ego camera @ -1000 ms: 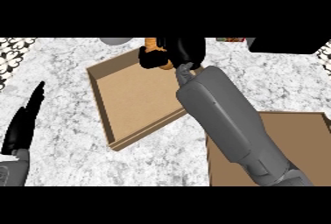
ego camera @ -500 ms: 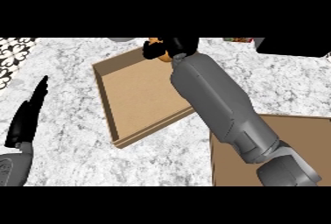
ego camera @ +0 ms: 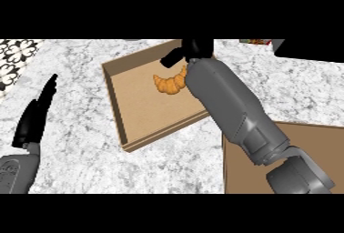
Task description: Pick the croissant from the tray and place it in the cardboard box
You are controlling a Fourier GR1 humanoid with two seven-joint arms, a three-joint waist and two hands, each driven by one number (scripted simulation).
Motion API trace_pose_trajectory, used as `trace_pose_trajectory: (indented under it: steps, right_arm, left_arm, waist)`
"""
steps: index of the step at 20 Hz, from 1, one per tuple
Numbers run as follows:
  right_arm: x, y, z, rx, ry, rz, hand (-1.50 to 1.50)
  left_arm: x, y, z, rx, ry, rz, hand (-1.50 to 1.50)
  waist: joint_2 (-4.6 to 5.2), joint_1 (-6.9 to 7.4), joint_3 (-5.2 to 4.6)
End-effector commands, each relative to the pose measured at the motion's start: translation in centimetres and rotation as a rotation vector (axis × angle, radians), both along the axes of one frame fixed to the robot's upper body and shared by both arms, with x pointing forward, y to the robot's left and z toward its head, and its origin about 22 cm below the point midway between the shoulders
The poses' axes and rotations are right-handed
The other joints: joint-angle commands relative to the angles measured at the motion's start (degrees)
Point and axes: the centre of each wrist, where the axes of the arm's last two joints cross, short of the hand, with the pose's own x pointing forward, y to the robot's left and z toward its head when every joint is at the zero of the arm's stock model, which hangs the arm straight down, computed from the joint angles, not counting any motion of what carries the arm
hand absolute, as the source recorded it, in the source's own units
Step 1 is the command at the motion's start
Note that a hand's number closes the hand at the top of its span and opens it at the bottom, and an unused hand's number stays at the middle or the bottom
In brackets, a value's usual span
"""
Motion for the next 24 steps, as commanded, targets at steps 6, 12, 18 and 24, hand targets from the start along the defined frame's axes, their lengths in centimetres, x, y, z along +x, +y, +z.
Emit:
trace_pose_trajectory:
  steps: [6, 12, 18, 24]
  right_arm:
    - [0.3, -0.4, -0.1, 0.111, -0.237, -0.016, -1.5]
    - [0.3, -1.1, 0.4, 0.291, -0.353, -0.057, -1.5]
    - [0.7, -4.5, -1.2, 0.393, -0.389, -0.047, -1.5]
    - [-0.6, -11.1, -3.4, 0.39, -0.344, -0.09, -1.5]
  left_arm:
    - [-0.3, -0.1, -0.4, 0.003, -0.006, 0.016, 0.0]
    - [-0.9, 2.1, -0.2, -0.01, 0.01, 0.061, 0.0]
    - [-2.4, 3.8, -0.1, -0.007, 0.028, 0.078, 0.0]
    - [-3.7, 5.0, -1.7, -0.006, 0.058, 0.145, 0.0]
  waist:
    - [-0.15, -0.34, 0.04]
    - [-1.02, -3.09, 0.08]
    - [-1.68, -5.11, 0.09]
    - [-2.77, -8.44, 0.04]
